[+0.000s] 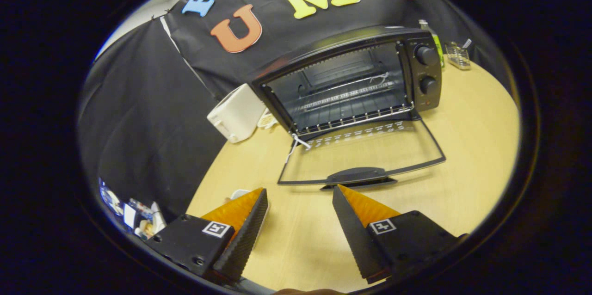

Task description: Open the toaster oven, put the food inside, and close the toaster oven door.

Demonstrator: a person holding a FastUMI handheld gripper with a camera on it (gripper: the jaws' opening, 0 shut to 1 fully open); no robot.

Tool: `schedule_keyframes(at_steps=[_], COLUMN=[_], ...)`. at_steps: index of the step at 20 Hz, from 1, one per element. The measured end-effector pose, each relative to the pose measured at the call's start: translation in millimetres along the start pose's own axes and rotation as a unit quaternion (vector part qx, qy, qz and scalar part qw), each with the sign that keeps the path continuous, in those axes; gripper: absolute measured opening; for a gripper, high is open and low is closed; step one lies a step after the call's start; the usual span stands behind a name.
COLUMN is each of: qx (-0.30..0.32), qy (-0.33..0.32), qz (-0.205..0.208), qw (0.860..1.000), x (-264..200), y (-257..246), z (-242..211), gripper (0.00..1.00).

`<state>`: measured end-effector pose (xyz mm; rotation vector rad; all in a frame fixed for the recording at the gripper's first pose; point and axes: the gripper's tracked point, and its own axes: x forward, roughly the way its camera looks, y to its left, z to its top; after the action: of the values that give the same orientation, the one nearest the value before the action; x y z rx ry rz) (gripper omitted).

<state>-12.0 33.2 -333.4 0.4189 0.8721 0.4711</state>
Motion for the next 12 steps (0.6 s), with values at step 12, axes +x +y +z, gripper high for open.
schedule_keyframes(at_steps=[12], qx=[0.012], qy=[0.19], qz=[0.086], qw=[0.978], x=[12.4], y=[57.8], z=[-56.2], gripper=[0.86])
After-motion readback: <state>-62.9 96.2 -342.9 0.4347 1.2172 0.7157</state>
